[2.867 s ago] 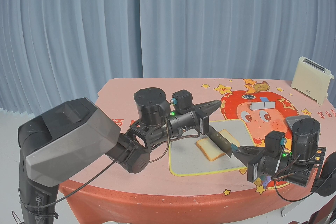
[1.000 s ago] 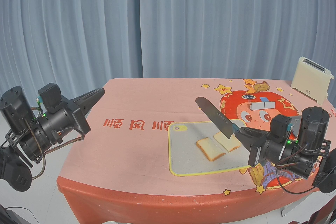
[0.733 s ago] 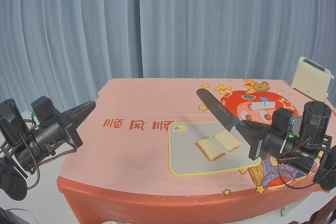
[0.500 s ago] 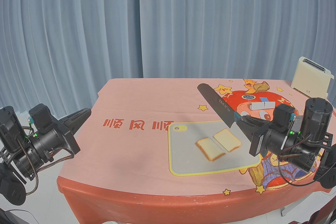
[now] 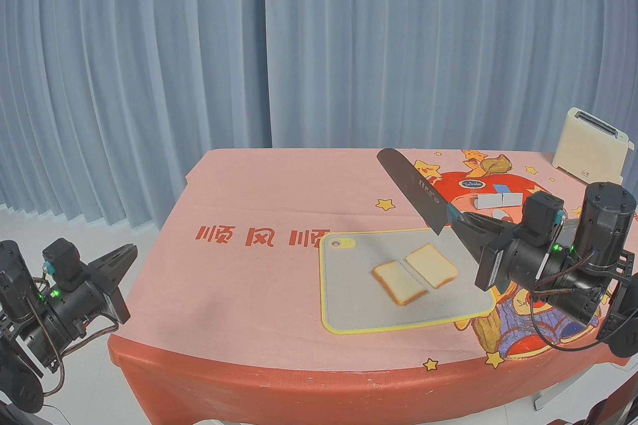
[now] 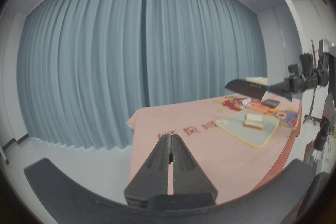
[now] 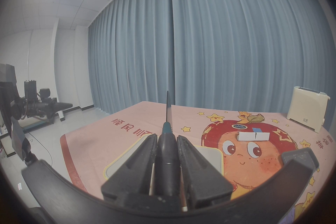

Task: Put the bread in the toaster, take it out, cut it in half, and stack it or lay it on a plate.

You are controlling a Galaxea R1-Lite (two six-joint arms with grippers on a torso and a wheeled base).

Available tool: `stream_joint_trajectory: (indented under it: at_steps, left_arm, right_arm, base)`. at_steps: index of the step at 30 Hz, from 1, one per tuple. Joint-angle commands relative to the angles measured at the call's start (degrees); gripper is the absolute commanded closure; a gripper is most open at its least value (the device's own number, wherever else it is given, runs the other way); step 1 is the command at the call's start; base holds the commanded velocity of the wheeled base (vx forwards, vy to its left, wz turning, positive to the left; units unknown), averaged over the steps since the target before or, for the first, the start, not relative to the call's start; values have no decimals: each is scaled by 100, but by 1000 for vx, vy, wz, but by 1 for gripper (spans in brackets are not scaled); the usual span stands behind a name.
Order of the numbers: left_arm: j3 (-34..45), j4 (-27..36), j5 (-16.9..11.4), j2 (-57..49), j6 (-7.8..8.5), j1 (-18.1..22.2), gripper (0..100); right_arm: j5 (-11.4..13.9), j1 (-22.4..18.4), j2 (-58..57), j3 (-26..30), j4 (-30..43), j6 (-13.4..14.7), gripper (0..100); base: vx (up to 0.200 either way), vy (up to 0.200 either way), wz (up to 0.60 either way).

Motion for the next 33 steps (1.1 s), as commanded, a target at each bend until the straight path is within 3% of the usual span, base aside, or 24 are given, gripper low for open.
stream_joint_trajectory:
  at_steps: [1,5,9,10,11,12,15,16,20,28,30,33]
  left_arm:
    - [324,198,38,-257,72,335,100]
    - [324,664,56,-784,-51,326,100]
    - [324,1789,64,-1593,81,326,100]
    - [324,2316,64,-2147,204,335,100]
    - [324,2316,64,-2147,204,335,100]
    - [324,2931,64,-2797,300,326,100]
    - [324,3916,64,-3544,300,326,100]
    - [324,3968,64,-3570,300,326,100]
    - [324,5269,64,-5047,327,326,100]
    - [324,6095,64,-6216,344,308,100]
    - [324,6570,64,-6585,362,308,100]
    - [324,6614,73,-6901,274,300,100]
  right_arm:
    - [-3,0,-81,-20,-5,-5,100]
    - [-3,0,-160,-64,-31,-14,100]
    - [-3,0,-213,-72,-40,-14,100]
    - [-3,0,-239,-72,-40,-23,100]
    - [-3,0,-239,-72,-40,-23,100]
    - [-3,0,-310,-72,-40,-23,100]
    - [-3,9,-327,-81,-40,-23,100]
    - [-3,9,-327,-81,-40,-23,100]
    - [-3,9,-336,-90,-40,-23,100]
    - [5,17,-336,-90,-40,-32,100]
    - [5,9,-363,-99,-40,-23,100]
    - [5,0,-415,-116,-40,-14,100]
  base:
    - [0,0,0]
    - [0,0,0]
    - [0,0,0]
    - [0,0,0]
    - [0,0,0]
    - [0,0,0]
    - [0,0,0]
    - [0,0,0]
    - [0,0,0]
    - [0,0,0]
    - [0,0,0]
    - [0,0,0]
